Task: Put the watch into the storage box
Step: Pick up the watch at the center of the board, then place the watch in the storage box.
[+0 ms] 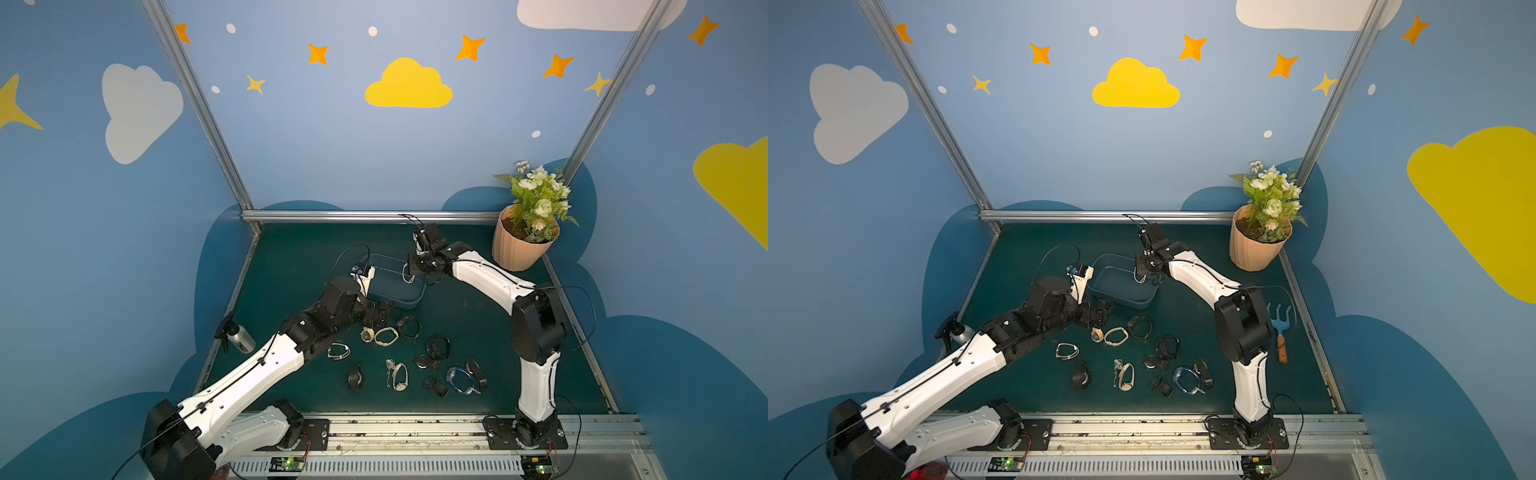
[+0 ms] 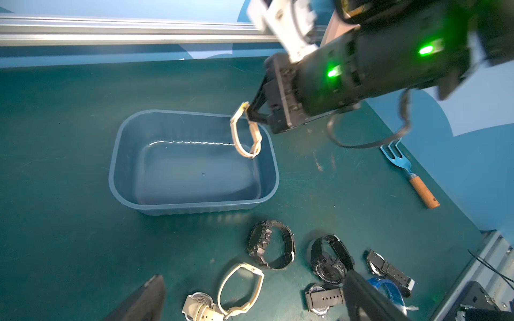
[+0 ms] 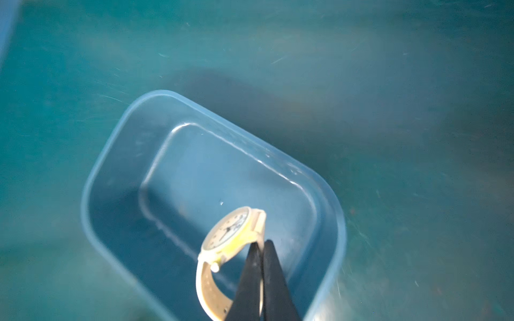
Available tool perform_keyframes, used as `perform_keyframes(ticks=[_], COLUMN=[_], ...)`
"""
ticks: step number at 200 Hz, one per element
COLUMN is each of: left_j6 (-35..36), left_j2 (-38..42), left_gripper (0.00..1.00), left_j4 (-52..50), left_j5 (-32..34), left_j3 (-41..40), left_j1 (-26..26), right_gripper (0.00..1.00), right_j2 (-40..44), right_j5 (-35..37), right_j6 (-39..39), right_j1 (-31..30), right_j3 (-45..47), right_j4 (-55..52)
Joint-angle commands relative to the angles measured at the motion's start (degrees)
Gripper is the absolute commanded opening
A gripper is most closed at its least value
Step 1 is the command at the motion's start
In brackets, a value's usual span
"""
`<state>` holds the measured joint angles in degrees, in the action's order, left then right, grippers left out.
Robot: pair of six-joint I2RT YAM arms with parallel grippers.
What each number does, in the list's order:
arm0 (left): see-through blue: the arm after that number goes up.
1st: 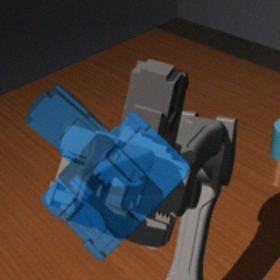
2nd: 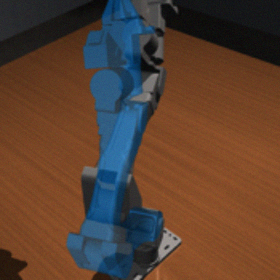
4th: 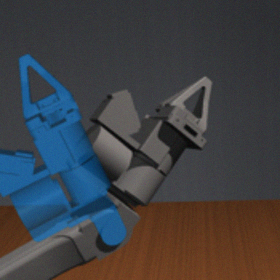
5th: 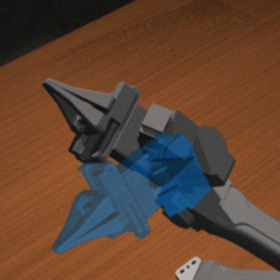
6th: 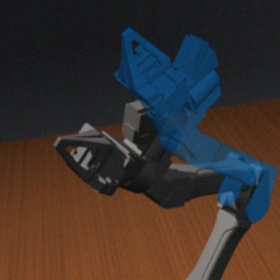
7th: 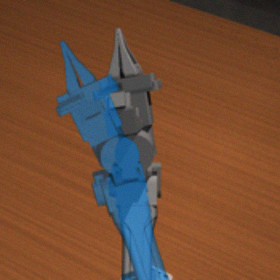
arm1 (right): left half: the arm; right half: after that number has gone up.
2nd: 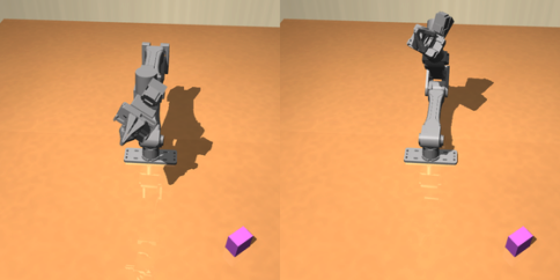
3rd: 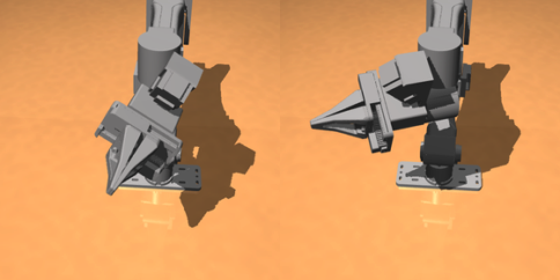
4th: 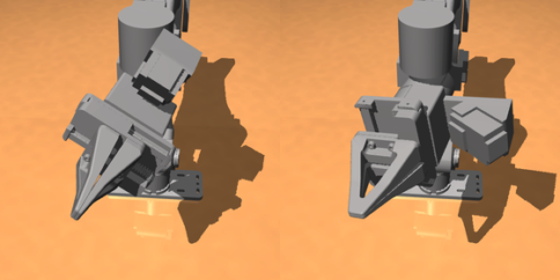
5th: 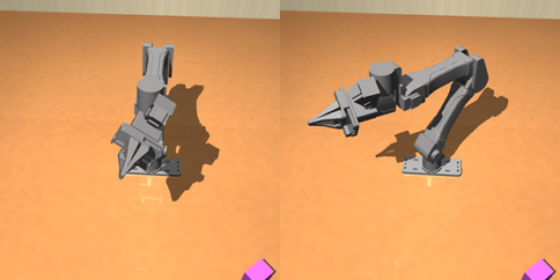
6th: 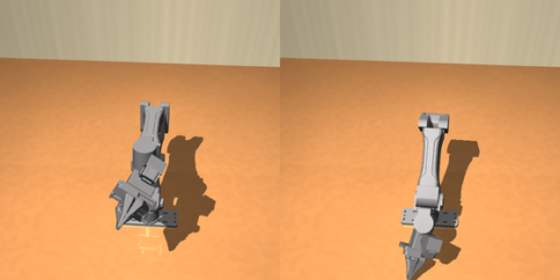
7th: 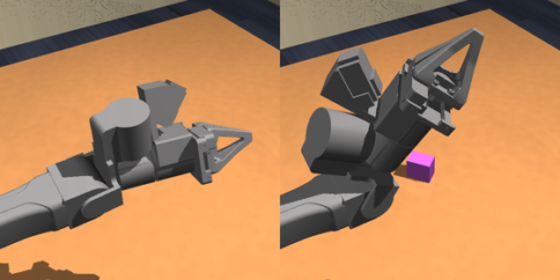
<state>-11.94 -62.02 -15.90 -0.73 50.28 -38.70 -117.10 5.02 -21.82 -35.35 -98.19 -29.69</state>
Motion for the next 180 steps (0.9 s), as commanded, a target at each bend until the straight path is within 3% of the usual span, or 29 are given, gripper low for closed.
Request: perform_keyframes(ticks=[1, 127, 145, 168, 180], left_j6=[0.85, 0.61, 0.61, 0.61, 0.54], left_j2=[-0.24, -0.97, -1.0, -1.03, -1.03], left_gripper=[1.0, 1.0, 1.0, 1.0, 1.0], left_j4=[-0.31, -1.24, -1.44, -1.68, -1.89], left_j5=[1.08, 2.58, 2.75, 3.67, 4.05], left_j3=[0.61, 1.31, 1.4, 1.55, 1.57], left_j1=[0.05, -0.01, 0.03, 0.0, 0.03], right_gripper=[0.0, 0.0, 0.1, 0.42, 0.51], right_j2=[-2.81, -14.19, -14.02, -10.71, -8.71], right_j5=[0.34, -0.4, -0.87, -1.32, -1.68], right_j6=[2.63, 3.48, 3.2, 2.93, 2.86], right_j1=[0.09, -0.06, 0.02, 0.0, -0.05], right_j3=[-2.86, -10.85, -11.66, -10.5, -9.97], right_j4=[-3.27, -5.8, -6.41, -4.88, -4.18])
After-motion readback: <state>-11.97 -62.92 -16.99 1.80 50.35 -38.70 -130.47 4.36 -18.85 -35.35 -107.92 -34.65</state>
